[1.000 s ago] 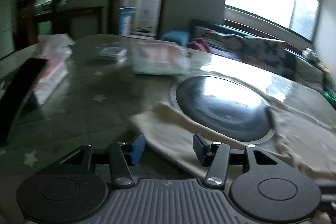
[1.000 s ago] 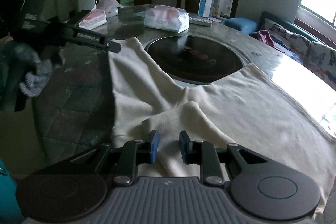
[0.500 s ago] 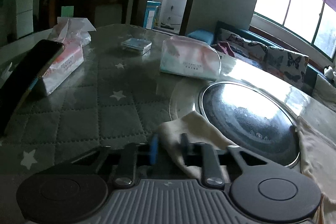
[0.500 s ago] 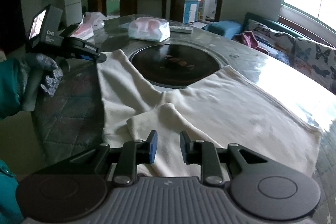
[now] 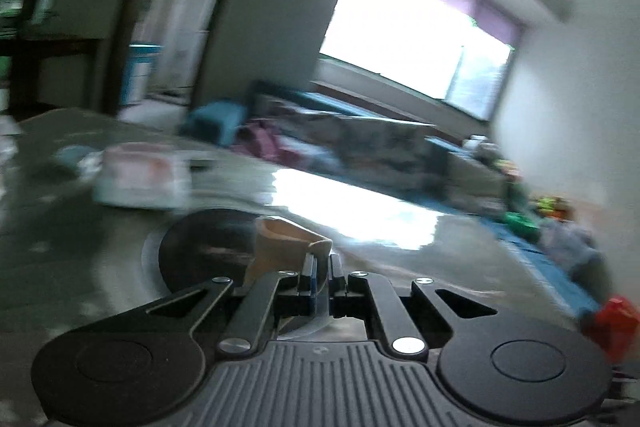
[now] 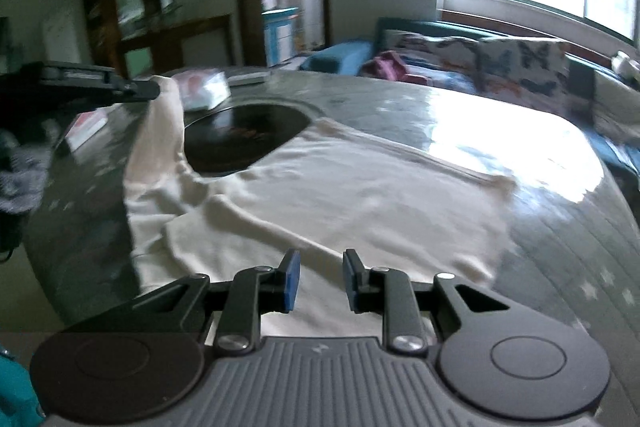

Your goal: Fold clothes

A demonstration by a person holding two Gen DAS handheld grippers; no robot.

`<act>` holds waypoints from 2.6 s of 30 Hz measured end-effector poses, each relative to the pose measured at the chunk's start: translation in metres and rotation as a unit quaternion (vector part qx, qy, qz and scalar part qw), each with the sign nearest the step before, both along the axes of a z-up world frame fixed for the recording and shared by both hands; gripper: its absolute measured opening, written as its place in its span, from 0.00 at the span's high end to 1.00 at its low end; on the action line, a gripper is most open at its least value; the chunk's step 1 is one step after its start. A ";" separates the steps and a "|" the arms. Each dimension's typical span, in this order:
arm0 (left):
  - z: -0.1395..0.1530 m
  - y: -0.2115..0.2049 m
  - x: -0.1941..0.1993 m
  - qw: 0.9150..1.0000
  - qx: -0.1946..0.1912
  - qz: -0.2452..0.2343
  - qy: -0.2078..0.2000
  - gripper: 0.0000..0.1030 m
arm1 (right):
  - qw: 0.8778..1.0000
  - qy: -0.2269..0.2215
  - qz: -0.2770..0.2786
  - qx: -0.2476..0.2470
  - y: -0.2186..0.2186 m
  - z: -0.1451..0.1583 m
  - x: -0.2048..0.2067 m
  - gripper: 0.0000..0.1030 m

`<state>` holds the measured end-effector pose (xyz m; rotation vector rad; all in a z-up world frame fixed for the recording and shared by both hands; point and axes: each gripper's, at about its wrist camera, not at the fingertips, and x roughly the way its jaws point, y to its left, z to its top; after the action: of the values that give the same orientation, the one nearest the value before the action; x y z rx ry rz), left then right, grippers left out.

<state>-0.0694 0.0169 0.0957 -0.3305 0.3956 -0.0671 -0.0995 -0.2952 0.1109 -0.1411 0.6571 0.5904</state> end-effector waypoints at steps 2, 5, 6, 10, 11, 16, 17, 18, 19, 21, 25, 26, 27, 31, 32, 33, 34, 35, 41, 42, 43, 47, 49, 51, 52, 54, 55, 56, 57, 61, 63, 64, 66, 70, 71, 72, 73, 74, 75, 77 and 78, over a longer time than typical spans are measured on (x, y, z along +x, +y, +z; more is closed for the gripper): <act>0.003 -0.024 -0.001 0.999 -0.003 -0.044 -0.002 0.95 | 1.000 0.001 -0.020 0.008 -0.014 0.000 0.000 0.78; 0.001 -0.059 -0.001 0.995 -0.002 -0.102 -0.002 0.95 | 0.999 0.004 -0.043 0.018 -0.029 -0.002 -0.002 0.78; 0.000 -0.070 -0.001 0.993 -0.002 -0.119 -0.002 0.95 | 0.999 0.006 -0.050 0.022 -0.033 -0.004 -0.002 0.78; -0.009 -0.102 0.004 0.985 -0.001 -0.173 0.005 0.95 | 0.997 0.014 -0.071 0.036 -0.049 -0.008 -0.005 0.78; -0.012 -0.110 0.005 0.983 0.004 -0.185 0.008 0.95 | 0.996 0.015 -0.074 0.037 -0.051 -0.009 -0.006 0.78; -0.033 -0.131 0.007 0.970 0.020 -0.238 0.047 0.94 | 0.995 0.020 -0.082 0.044 -0.056 -0.011 -0.007 0.78; -0.037 -0.135 0.006 0.967 0.023 -0.245 0.058 0.93 | 0.995 0.021 -0.083 0.046 -0.057 -0.011 -0.007 0.78; -0.042 -0.137 0.007 0.964 0.022 -0.256 0.068 0.93 | 0.995 0.023 -0.084 0.047 -0.058 -0.012 -0.007 0.78; -0.045 -0.138 0.006 0.961 0.023 -0.265 0.075 0.92 | 0.995 0.024 -0.086 0.049 -0.059 -0.012 -0.007 0.78; -0.050 -0.138 0.003 0.959 0.032 -0.269 0.081 0.89 | 0.995 0.027 -0.085 0.053 -0.059 -0.013 -0.007 0.78; -0.050 -0.127 0.001 0.958 0.040 -0.271 0.083 0.76 | 0.995 0.034 -0.072 0.059 -0.051 -0.013 -0.002 0.78; -0.050 -0.123 0.000 0.959 0.044 -0.267 0.082 0.72 | 0.995 0.036 -0.069 0.059 -0.049 -0.013 -0.001 0.78; -0.050 -0.118 -0.001 0.960 0.045 -0.264 0.080 0.70 | 0.995 0.036 -0.067 0.059 -0.046 -0.014 0.001 0.78; -0.051 -0.093 0.002 0.968 0.055 -0.232 0.078 0.70 | 0.994 0.047 -0.068 0.075 -0.043 -0.014 0.005 0.78; -0.052 -0.086 0.005 0.970 0.057 -0.220 0.081 0.70 | 0.994 0.050 -0.068 0.075 -0.041 -0.016 0.006 0.78; -0.053 -0.079 0.007 0.973 0.059 -0.209 0.084 0.70 | 0.994 0.053 -0.068 0.073 -0.039 -0.017 0.008 0.78; -0.054 -0.072 0.010 0.975 0.061 -0.197 0.088 0.70 | 0.994 0.056 -0.067 0.071 -0.037 -0.020 0.010 0.78; -0.055 -0.066 0.012 0.976 0.061 -0.188 0.090 0.70 | 0.994 0.060 -0.066 0.069 -0.035 -0.022 0.013 0.78; -0.055 -0.040 0.017 0.981 0.062 -0.156 0.096 0.70 | 0.993 0.078 -0.071 0.054 -0.022 -0.038 0.024 0.79; -0.055 -0.039 0.018 0.981 0.063 -0.156 0.096 0.70 | 0.994 0.074 -0.069 0.049 -0.020 -0.037 0.022 0.87; -0.056 -0.039 0.020 0.981 0.065 -0.156 0.097 0.70 | 0.994 0.068 -0.067 0.044 -0.018 -0.036 0.021 0.93; -0.059 -0.040 0.024 0.980 0.072 -0.159 0.098 0.70 | 0.996 0.044 -0.074 0.032 -0.018 -0.023 0.013 0.95; -0.060 -0.042 0.025 0.979 0.076 -0.163 0.098 0.70 | 0.996 0.041 -0.081 0.026 -0.018 -0.020 0.012 0.95; -0.061 -0.044 0.027 0.978 0.081 -0.166 0.097 0.70 | 0.995 0.044 -0.087 0.017 -0.019 -0.021 0.012 0.92; -0.062 -0.045 0.028 0.977 0.083 -0.168 0.097 0.70 | 0.995 0.050 -0.090 0.011 -0.019 -0.025 0.014 0.92; -0.059 -0.046 0.027 0.977 0.089 -0.172 0.089 0.70 | 0.994 0.041 -0.100 -0.003 -0.020 -0.026 0.014 0.90; -0.058 -0.046 0.026 0.977 0.092 -0.173 0.085 0.70 | 0.995 0.033 -0.099 -0.003 -0.020 -0.023 0.012 0.90; -0.057 -0.046 0.027 0.977 0.094 -0.175 0.083 0.70 | 0.995 0.024 -0.098 -0.002 -0.021 -0.019 0.011 0.90; -0.057 -0.046 0.028 0.976 0.096 -0.177 0.082 0.70 | 0.996 0.015 -0.093 0.000 -0.021 -0.016 0.010 0.90; -0.063 -0.049 0.036 0.974 0.103 -0.182 0.089 0.70 | 0.998 -0.004 -0.056 -0.004 -0.008 -0.014 0.012 0.90; -0.069 -0.050 0.040 0.972 0.108 -0.181 0.098 0.71 | 0.999 -0.003 -0.041 -0.018 -0.001 -0.022 0.015 0.89; -0.070 -0.050 0.040 0.972 0.113 -0.183 0.098 0.70 | 0.999 -0.002 -0.034 -0.026 0.002 -0.026 0.017 0.89; -0.071 -0.050 0.038 0.971 0.119 -0.186 0.097 0.70 | 0.999 0.006 -0.028 -0.035 0.004 -0.033 0.020 0.89; -0.068 -0.048 0.027 0.969 0.126 -0.191 0.093 0.70 | 0.999 0.003 -0.016 -0.042 0.000 -0.031 0.008 0.83; -0.066 -0.049 0.023 0.968 0.131 -0.195 0.090 0.70 | 0.999 0.001 -0.011 -0.044 -0.001 -0.030 0.004 0.83; -0.066 -0.050 0.018 0.966 0.137 -0.201 0.087 0.70 | 0.999 0.001 -0.005 -0.046 -0.001 -0.029 0.000 0.83; -0.065 -0.051 0.013 0.964 0.144 -0.206 0.086 0.70 | 0.999 0.004 -0.001 -0.049 -0.001 -0.030 -0.003 0.82; -0.065 -0.052 0.008 0.962 0.151 -0.212 0.085 0.70 | 0.998 0.002 0.005 -0.056 -0.001 -0.032 -0.007 0.81; -0.065 -0.052 0.003 0.959 0.158 -0.218 0.084 0.70 | 0.998 -0.001 0.011 -0.064 -0.001 -0.034 -0.011 0.81; -0.063 -0.053 -0.010 0.954 0.175 -0.232 0.080 0.70 | 0.996 -0.011 0.023 -0.081 0.000 -0.034 -0.019 0.80; -0.062 -0.053 -0.016 0.950 0.185 -0.240 0.077 0.69 | 0.996 -0.013 0.025 -0.084 0.000 -0.032 -0.021 0.79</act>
<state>-0.0856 -0.0364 0.0341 0.1397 0.6259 -0.4394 -0.1209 -0.2953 0.0789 -0.3221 0.6788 0.5815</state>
